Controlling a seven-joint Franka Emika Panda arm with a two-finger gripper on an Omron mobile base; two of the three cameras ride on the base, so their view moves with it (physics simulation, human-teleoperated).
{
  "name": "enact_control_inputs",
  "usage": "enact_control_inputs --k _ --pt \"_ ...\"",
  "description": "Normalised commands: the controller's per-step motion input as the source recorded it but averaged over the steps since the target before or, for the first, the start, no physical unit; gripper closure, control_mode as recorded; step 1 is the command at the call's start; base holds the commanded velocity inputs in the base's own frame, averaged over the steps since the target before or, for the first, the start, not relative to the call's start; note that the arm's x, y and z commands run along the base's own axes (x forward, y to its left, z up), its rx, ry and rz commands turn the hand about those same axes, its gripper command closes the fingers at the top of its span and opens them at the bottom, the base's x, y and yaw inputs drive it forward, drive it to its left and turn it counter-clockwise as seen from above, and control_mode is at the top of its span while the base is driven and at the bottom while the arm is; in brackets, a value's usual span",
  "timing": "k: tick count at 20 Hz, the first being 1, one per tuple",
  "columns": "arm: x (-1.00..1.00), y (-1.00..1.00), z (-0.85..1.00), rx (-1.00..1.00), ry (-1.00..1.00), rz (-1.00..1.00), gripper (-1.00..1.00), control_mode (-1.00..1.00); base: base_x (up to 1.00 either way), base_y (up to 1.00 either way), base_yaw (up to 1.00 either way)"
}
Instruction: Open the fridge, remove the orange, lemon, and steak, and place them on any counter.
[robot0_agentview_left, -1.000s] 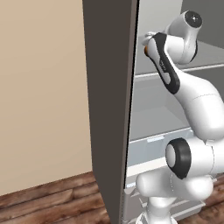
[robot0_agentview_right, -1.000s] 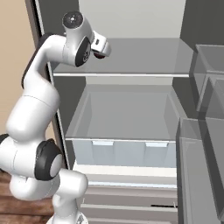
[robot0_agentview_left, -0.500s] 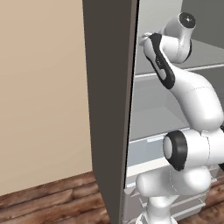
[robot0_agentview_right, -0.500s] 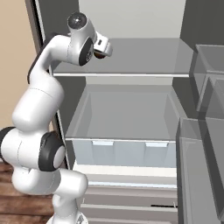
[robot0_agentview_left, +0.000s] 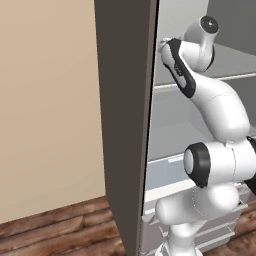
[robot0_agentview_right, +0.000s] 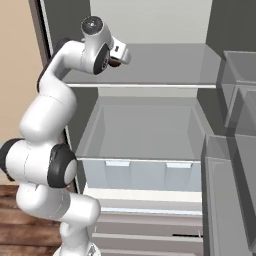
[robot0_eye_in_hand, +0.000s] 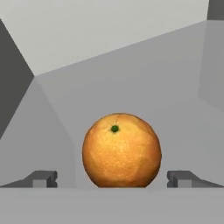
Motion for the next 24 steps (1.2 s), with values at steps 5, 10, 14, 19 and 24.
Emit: enact_control_inputs --k 5,10,14,19,24 --pt "0.17 -0.07 -0.01 0.0 0.01 0.0 -1.0 -1.0 0.0 0.0 0.0" --pt "0.16 -0.05 -0.02 0.0 0.02 0.0 -1.0 -1.0 0.0 0.0 0.0" --pt "0.14 0.0 -0.06 0.0 0.04 0.0 -1.0 -1.0 0.0 0.0 0.0" --pt "0.09 0.0 -0.1 0.0 0.04 0.0 -1.0 -1.0 0.0 0.0 0.0" --pt "0.0 0.0 -0.02 0.0 0.04 0.0 -1.0 -1.0 0.0 0.0 0.0"
